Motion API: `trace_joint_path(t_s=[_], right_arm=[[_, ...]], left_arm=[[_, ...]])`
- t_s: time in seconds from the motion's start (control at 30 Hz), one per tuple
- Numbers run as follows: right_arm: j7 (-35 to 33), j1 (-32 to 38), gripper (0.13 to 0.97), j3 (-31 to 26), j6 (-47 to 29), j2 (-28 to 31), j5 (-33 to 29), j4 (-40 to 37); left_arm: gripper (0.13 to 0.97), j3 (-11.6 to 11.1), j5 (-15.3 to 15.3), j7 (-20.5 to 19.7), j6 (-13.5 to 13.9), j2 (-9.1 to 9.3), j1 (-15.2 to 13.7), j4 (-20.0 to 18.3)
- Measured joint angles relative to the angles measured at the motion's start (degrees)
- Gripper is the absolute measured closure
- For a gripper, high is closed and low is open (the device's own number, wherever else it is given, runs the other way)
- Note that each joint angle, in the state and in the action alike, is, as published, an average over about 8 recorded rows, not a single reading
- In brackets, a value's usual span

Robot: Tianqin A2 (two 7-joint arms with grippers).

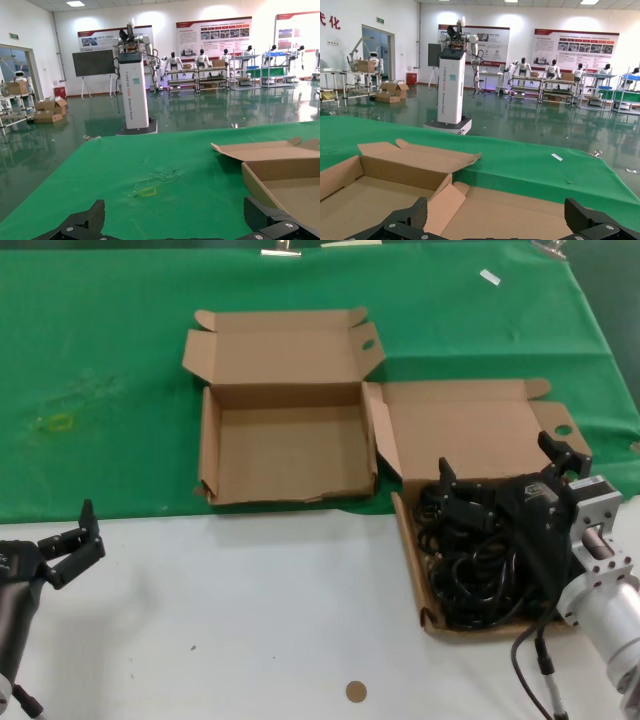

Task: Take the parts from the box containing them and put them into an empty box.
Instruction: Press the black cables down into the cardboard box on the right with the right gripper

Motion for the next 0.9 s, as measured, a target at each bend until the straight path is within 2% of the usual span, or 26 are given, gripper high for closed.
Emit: trace_joint_path(t_s=[0.9], right_arm=[[0.0,0.0,0.129,0.0,0.0,0.0,0.0,0.0]], left_arm=[[0.132,0.0,0.0,0.0,0.0,0.0,0.0,0.0]])
